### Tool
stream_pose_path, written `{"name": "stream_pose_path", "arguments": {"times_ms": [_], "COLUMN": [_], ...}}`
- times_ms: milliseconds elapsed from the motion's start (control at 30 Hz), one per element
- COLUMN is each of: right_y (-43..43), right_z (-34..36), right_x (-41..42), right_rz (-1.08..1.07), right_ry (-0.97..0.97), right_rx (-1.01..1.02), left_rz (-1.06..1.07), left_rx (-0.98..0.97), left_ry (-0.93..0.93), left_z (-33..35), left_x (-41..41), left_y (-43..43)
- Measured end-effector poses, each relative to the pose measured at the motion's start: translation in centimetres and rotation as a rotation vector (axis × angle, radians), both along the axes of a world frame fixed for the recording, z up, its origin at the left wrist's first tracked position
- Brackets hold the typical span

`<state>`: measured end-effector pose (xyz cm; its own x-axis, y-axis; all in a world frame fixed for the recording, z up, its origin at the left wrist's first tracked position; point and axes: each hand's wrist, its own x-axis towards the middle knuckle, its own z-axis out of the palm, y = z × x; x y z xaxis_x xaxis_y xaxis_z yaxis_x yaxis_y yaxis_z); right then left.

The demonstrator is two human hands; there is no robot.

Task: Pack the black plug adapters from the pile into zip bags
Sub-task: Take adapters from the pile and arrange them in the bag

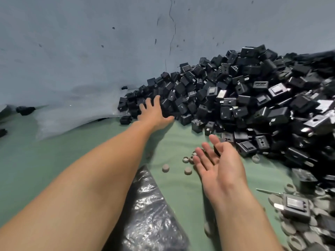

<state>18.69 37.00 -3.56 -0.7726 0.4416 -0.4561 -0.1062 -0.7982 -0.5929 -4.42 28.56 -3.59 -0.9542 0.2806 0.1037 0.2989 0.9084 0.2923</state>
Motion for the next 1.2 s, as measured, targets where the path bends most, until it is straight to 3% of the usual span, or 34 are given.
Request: {"name": "stream_pose_path", "arguments": {"times_ms": [200, 333, 567, 767, 1067, 1133, 1200], "right_y": [1.0, 0.5, -0.2, -1.0, -0.4, -0.4, -0.8], "right_z": [-0.1, 0.1, 0.5, 0.4, 0.1, 0.2, 0.5], "right_x": [0.4, 0.7, 0.9, 0.6, 0.7, 0.6, 0.5], "right_rz": [0.001, -0.004, 0.001, 0.039, 0.055, 0.059, 0.071], "right_ry": [0.001, -0.006, 0.003, 0.024, 0.034, 0.050, 0.076], "right_rx": [-0.022, -0.014, -0.044, -0.151, -0.222, -0.240, -0.247], "left_rz": [-0.227, -0.156, -0.246, -0.227, -0.196, -0.203, -0.138], "left_rx": [-0.051, -0.191, 0.012, -0.036, -0.004, 0.129, 0.555], "left_ry": [0.283, 0.231, 0.315, 0.201, 0.296, 0.194, -0.109], "left_z": [-1.4, -1.1, -2.7, -1.9, -2.5, -1.9, 0.1], "left_x": [-0.1, 0.0, 1.8, 1.3, 1.7, 2.3, 3.3], "left_y": [-2.0, -1.6, -1.7, -1.1, -1.6, -2.0, -2.2]}}
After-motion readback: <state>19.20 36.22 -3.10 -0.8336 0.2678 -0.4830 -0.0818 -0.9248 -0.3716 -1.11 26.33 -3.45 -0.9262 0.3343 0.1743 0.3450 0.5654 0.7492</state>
